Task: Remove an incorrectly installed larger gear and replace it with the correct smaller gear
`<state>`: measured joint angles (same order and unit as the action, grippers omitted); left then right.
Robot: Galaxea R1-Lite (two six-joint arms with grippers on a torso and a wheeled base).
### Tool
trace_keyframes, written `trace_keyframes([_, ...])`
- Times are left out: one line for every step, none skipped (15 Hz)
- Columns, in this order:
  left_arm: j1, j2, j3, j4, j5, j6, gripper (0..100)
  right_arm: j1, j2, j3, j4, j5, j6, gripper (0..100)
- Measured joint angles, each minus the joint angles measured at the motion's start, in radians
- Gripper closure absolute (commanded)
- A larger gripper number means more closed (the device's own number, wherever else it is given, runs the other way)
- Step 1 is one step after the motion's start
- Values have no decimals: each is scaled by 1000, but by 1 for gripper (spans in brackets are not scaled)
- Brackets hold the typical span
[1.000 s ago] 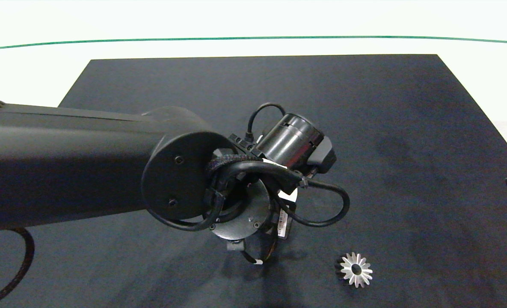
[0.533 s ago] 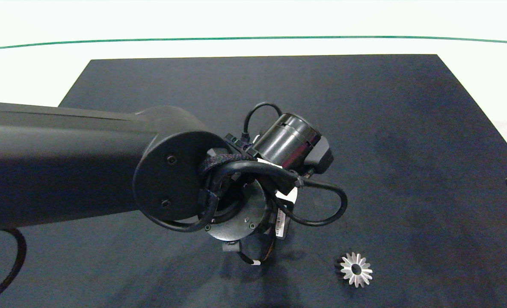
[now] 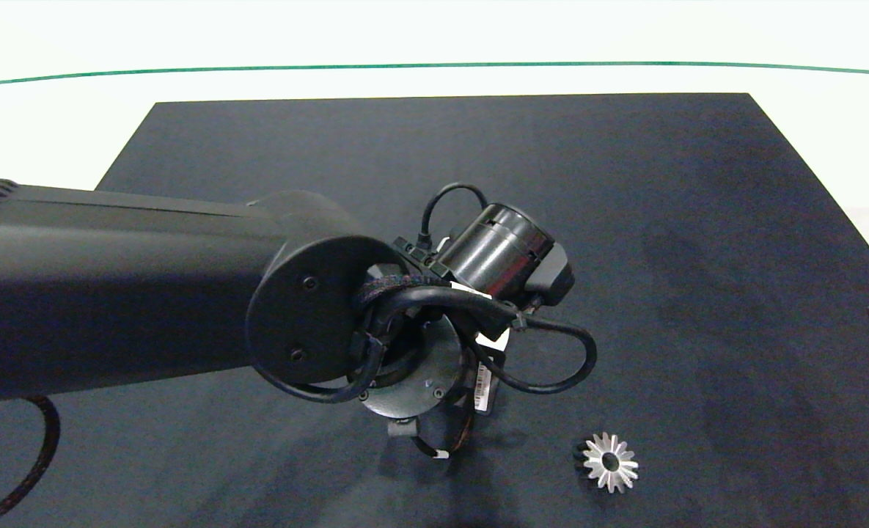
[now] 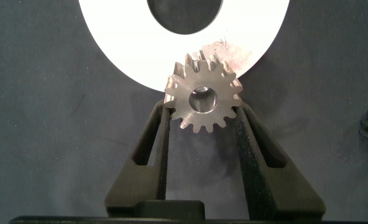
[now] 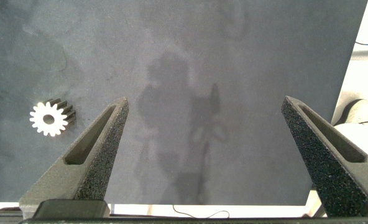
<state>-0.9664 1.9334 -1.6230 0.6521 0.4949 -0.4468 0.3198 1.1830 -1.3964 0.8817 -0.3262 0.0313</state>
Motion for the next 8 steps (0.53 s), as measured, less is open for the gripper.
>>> trace_keyframes([0,2,-3,0,0,1,100,0,0,0,0,0,0,0])
trace_keyframes([0,6,-6,0,0,2,100,0,0,0,0,0,0,0])
trace_keyframes([0,10,-10,1,0,4,100,0,0,0,0,0,0,0])
trace_keyframes([0,14,-15,0,0,5,100,0,-1,0,0,0,0,0])
trace_keyframes([0,18,-20,0,0,5,100,1,-1,0,0,0,-1,0])
trace_keyframes([0,20,-22,0,0,5,100,1,-1,0,0,0,-1,0])
trace_keyframes([0,22,-24,1,0,5,100,1,-1,0,0,0,-1,0])
trace_keyframes([0,23,-24,0,0,3,0,0,-1,0,0,0,-1,0])
